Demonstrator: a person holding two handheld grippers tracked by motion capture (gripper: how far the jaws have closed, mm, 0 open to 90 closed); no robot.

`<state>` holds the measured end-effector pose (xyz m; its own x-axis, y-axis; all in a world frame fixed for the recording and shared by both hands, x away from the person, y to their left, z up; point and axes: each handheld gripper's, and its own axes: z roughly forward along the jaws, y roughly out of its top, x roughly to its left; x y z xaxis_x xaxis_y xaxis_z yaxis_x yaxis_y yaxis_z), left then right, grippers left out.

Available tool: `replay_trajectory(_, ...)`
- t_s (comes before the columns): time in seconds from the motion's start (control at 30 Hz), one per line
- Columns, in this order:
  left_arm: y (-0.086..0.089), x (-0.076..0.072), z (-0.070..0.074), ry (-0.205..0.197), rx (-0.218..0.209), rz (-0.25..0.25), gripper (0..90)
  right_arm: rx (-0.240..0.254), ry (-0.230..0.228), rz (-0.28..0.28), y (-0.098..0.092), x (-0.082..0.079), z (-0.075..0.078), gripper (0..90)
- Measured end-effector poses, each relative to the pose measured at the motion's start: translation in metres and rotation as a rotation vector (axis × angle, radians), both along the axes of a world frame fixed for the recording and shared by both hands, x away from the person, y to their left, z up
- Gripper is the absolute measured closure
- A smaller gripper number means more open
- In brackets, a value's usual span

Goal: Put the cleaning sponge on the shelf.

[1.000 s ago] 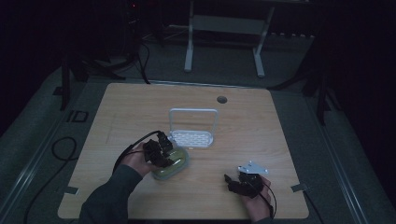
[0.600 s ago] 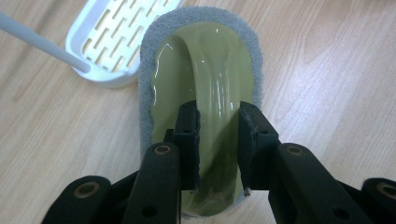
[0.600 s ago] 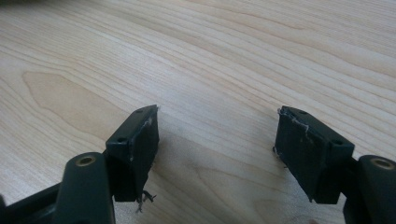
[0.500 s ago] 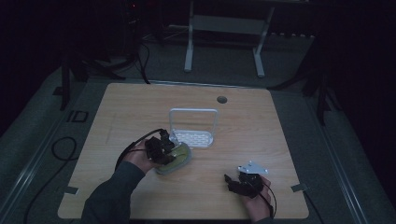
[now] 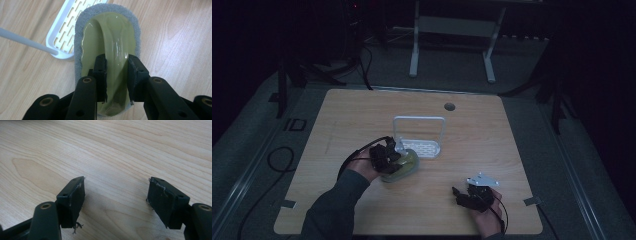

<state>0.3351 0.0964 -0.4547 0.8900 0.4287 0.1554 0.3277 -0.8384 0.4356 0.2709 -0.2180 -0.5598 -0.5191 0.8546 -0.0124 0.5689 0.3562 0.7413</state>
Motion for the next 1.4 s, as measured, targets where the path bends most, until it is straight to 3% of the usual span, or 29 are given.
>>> replay_trajectory(0.47,-0.007,0.006,0.008,-0.049,0.007,-0.050,71.9,0.000,0.002,0.000,0.000,0.000,0.000,29.5)
replay_trajectory(0.8,-0.007,0.012,0.017,-0.057,0.000,-0.051,71.9,0.001,0.002,0.000,0.000,0.000,0.000,29.4)
replay_trajectory(1.4,-0.016,0.026,0.032,-0.092,0.031,-0.101,71.9,0.001,0.001,0.000,0.000,0.000,0.000,29.4)
